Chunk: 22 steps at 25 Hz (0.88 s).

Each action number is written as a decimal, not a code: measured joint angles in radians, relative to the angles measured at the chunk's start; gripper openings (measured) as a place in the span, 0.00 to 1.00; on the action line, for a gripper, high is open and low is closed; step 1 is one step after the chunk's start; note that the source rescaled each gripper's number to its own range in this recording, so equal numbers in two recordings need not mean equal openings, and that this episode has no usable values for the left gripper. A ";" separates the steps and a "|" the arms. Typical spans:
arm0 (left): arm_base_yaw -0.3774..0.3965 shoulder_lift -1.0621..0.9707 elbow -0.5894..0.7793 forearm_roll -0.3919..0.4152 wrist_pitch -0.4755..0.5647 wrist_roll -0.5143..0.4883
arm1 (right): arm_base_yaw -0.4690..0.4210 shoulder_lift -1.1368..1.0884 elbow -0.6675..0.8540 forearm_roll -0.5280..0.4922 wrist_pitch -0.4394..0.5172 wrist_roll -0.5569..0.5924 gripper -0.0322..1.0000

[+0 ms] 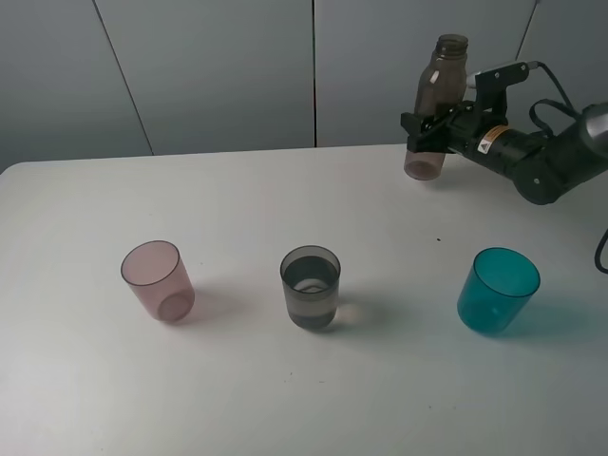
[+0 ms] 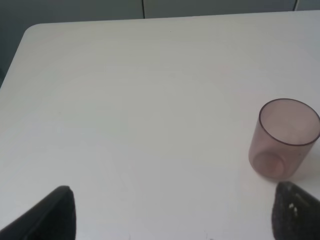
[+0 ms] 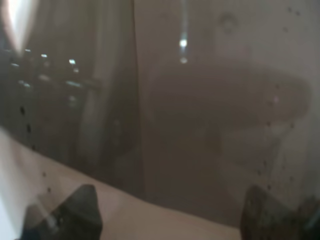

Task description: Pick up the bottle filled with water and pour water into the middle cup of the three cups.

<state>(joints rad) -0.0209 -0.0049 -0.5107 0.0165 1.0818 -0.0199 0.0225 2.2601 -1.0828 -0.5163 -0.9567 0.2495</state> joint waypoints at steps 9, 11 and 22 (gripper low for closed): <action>0.000 0.000 0.000 0.000 0.000 0.000 | 0.000 0.057 -0.007 -0.030 -0.031 0.004 0.03; 0.000 0.000 0.000 0.000 0.000 0.000 | 0.000 0.057 -0.007 -0.039 -0.031 0.004 0.03; 0.000 0.000 0.000 0.000 0.000 0.000 | 0.000 0.057 -0.008 -0.052 -0.031 0.014 0.91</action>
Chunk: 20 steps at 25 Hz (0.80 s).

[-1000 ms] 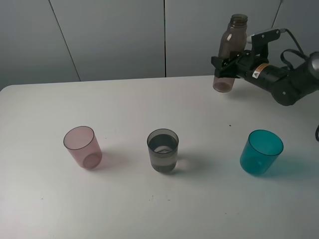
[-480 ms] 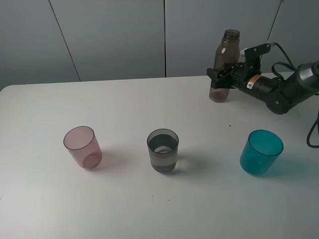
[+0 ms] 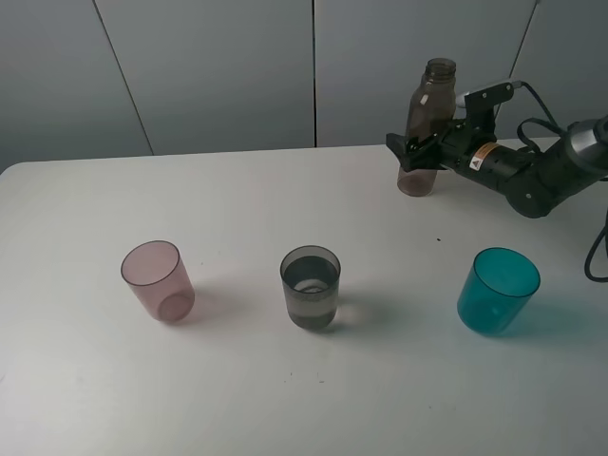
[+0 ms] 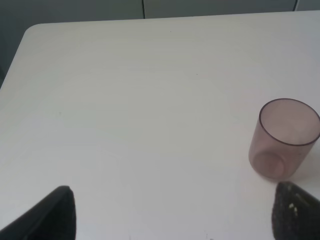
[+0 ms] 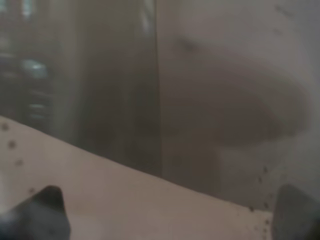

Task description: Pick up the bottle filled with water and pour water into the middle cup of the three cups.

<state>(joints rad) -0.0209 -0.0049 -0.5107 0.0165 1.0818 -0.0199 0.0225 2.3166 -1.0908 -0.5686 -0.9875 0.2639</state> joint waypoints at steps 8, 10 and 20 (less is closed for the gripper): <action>0.000 0.000 0.000 0.000 0.000 -0.002 | 0.000 -0.072 0.057 -0.008 0.027 0.000 0.99; 0.000 0.000 0.000 0.000 0.000 -0.002 | 0.000 -0.114 0.106 -0.010 0.051 0.000 0.99; 0.000 0.000 0.000 0.000 0.000 -0.002 | -0.052 -0.412 0.347 -0.014 0.289 0.009 1.00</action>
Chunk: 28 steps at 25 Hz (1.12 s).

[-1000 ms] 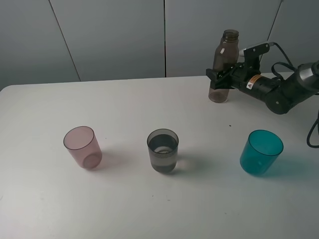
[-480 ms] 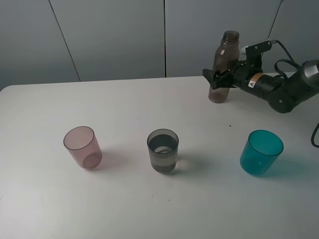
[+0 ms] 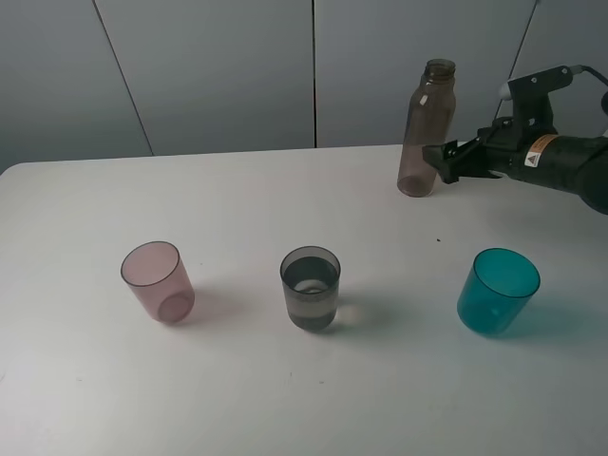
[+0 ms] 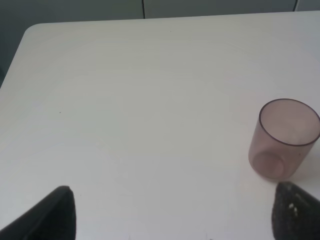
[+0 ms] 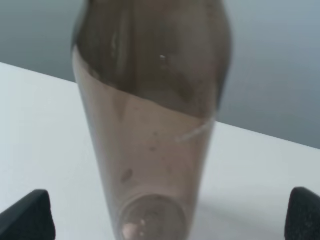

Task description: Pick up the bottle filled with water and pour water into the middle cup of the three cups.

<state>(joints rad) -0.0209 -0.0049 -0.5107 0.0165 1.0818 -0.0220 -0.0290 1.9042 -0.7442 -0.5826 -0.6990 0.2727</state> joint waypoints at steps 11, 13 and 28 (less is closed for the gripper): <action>0.000 0.000 0.000 0.000 0.000 0.000 | 0.047 -0.644 0.079 0.248 0.310 0.036 1.00; 0.000 0.000 0.000 0.000 0.000 0.000 | 0.087 -0.779 0.079 0.312 0.420 0.016 1.00; 0.000 0.000 0.000 0.000 0.000 0.000 | 0.198 -1.556 0.081 0.643 1.582 -0.310 1.00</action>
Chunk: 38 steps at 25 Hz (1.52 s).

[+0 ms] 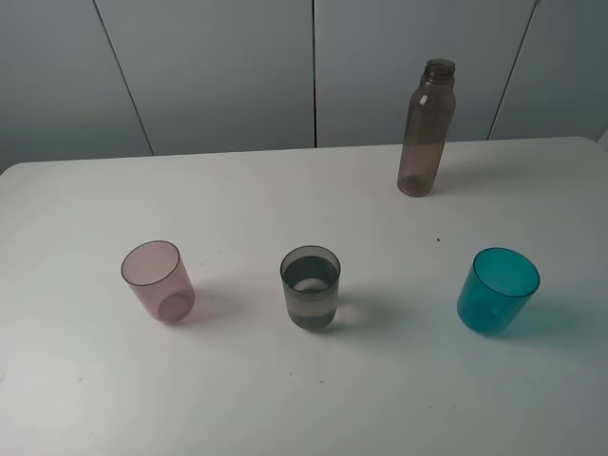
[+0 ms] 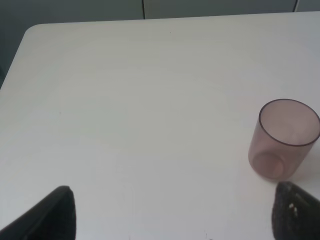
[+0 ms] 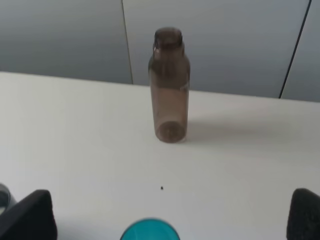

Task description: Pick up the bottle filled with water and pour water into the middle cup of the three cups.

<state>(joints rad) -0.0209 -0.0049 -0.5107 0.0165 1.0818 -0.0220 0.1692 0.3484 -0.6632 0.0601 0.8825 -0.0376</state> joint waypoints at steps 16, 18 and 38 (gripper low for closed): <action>0.000 0.000 0.000 0.000 0.000 0.000 | 0.000 -0.316 0.094 0.055 0.320 0.031 1.00; 0.000 0.000 0.000 0.000 0.000 0.000 | 0.000 -0.343 0.118 0.055 0.286 0.038 1.00; 0.000 0.000 0.000 0.000 0.000 0.000 | 0.000 -0.347 0.153 -0.042 0.215 0.038 1.00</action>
<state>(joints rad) -0.0209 -0.0049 -0.5107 0.0165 1.0818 -0.0220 0.1692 0.0018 -0.5105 0.0177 1.0977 0.0000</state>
